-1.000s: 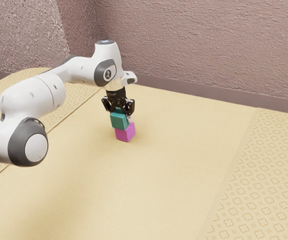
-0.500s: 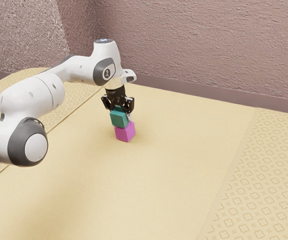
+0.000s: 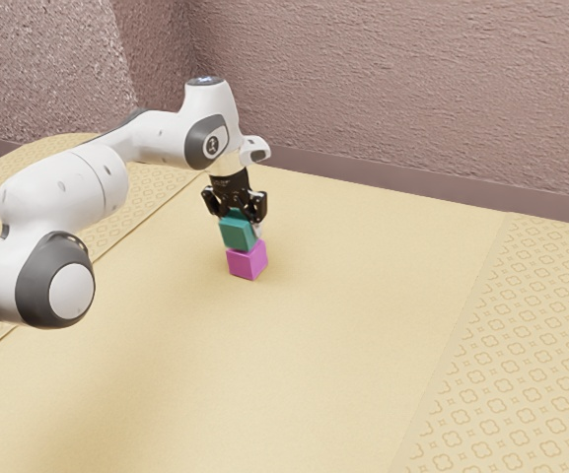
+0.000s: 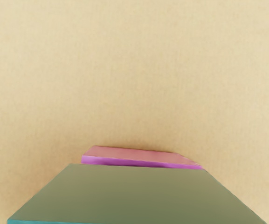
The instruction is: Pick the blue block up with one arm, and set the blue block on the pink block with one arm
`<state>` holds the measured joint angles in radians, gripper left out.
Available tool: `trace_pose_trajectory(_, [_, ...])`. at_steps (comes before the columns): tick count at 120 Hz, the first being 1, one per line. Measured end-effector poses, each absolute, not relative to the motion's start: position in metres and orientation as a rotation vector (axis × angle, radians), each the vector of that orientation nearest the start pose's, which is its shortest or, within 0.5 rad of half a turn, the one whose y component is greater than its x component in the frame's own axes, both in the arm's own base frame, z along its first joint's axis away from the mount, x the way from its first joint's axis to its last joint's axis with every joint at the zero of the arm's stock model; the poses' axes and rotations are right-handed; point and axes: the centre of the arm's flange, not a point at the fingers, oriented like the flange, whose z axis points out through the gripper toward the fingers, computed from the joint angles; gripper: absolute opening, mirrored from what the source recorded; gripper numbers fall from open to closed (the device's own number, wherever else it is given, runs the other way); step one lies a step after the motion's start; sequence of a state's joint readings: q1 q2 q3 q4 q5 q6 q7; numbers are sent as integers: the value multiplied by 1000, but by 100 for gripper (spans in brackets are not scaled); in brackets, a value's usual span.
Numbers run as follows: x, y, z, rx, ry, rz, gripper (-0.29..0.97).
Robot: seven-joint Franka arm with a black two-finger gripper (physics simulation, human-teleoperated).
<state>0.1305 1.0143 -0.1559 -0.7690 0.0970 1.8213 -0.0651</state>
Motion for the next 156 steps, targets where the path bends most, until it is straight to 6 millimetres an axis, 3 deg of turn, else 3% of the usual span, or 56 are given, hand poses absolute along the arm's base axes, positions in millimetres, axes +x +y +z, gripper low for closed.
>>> trace_pose_trajectory(46, [795,45,329,-3184,-151,-68,42])
trace_pose_trajectory(77, [795,45,329,-3186,-155,-65,51])
trace_pose_trajectory(101, [795,44,334,-3187,-163,-68,61])
trace_pose_trajectory(108, [794,44,345,-3186,-165,-84,63])
trace_pose_trajectory(114, [792,44,377,-3183,-165,-137,64])
trace_pose_trajectory(123, [779,42,473,-3172,-164,-292,65])
trace_pose_trajectory(129, [766,39,517,-3167,-160,-333,66])
trace_pose_trajectory(148, [712,28,615,-3165,-164,-277,67])
trace_pose_trajectory(156, [690,26,639,-3154,-172,-209,67])
